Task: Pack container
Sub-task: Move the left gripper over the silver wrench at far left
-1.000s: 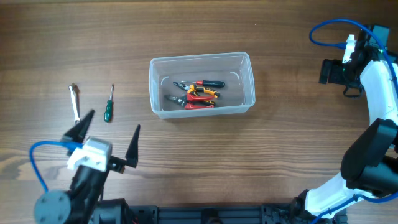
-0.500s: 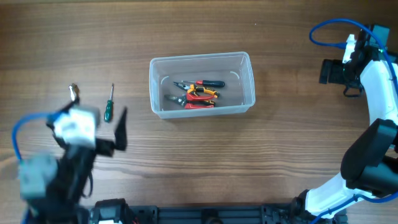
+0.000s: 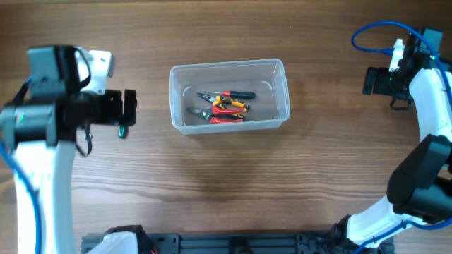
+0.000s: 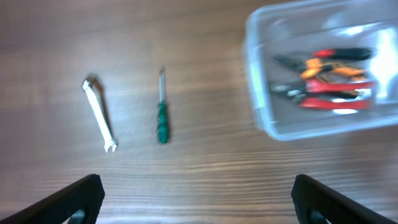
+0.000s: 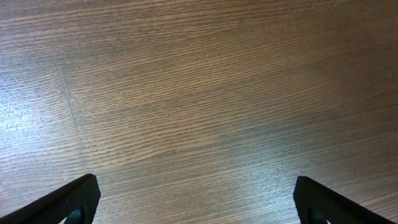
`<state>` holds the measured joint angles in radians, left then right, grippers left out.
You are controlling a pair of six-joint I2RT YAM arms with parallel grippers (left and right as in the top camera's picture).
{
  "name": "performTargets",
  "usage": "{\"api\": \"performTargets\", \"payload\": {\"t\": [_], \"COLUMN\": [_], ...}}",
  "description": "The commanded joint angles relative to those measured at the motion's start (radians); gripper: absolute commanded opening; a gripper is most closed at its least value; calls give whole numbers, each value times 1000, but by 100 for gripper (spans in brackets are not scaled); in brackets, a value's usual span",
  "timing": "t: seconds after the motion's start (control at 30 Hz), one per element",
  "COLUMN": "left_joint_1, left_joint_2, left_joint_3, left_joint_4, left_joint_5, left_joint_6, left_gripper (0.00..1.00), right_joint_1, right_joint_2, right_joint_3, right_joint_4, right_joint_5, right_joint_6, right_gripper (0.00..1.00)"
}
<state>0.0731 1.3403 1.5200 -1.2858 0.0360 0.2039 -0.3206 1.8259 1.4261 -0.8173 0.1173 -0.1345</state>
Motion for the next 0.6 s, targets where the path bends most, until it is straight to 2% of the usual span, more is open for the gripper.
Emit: {"api": "performTargets", "payload": {"t": [0.0, 0.13, 0.27, 0.57], "left_joint_1": [35, 122, 196, 226], "left_joint_2": [114, 201, 237, 246], "left_joint_3": [16, 16, 16, 16], "left_joint_4": [-10, -13, -3, 32], "left_joint_5": [-124, -104, -6, 0], "left_joint_6": [-116, -272, -272, -266], "left_gripper": [100, 100, 100, 100], "right_joint_1": [0, 0, 0, 0], "right_joint_2": [1, 1, 1, 1], "right_joint_3": [-1, -1, -1, -1], "right_joint_4": [3, 3, 3, 3], "right_joint_5": [18, 18, 18, 18], "right_joint_6": [4, 4, 4, 4], "right_gripper": [100, 100, 100, 100]}}
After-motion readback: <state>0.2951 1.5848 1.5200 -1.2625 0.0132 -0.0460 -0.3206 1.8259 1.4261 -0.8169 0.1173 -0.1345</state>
